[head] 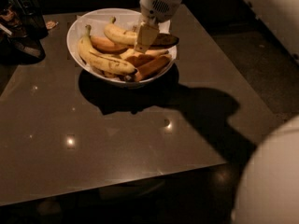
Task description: Pick banana from white bowl
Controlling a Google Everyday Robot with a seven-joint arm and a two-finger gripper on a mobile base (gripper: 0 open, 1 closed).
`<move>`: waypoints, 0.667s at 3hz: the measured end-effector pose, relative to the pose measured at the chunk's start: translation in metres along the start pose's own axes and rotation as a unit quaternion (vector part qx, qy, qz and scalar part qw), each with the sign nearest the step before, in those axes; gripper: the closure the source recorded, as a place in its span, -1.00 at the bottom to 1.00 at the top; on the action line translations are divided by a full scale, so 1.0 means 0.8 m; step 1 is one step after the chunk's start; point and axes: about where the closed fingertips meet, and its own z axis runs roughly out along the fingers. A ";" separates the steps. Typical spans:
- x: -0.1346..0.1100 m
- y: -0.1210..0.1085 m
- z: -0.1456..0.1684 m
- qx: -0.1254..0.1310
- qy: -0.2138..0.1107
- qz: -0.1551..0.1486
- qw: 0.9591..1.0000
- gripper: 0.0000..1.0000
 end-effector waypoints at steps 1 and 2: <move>0.000 0.011 0.000 -0.002 0.001 -0.003 1.000 1.00; -0.011 0.023 -0.015 -0.003 -0.014 -0.030 0.999 1.00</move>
Offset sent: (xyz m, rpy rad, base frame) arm -0.0401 0.0104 0.0310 0.0307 -0.0590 0.1447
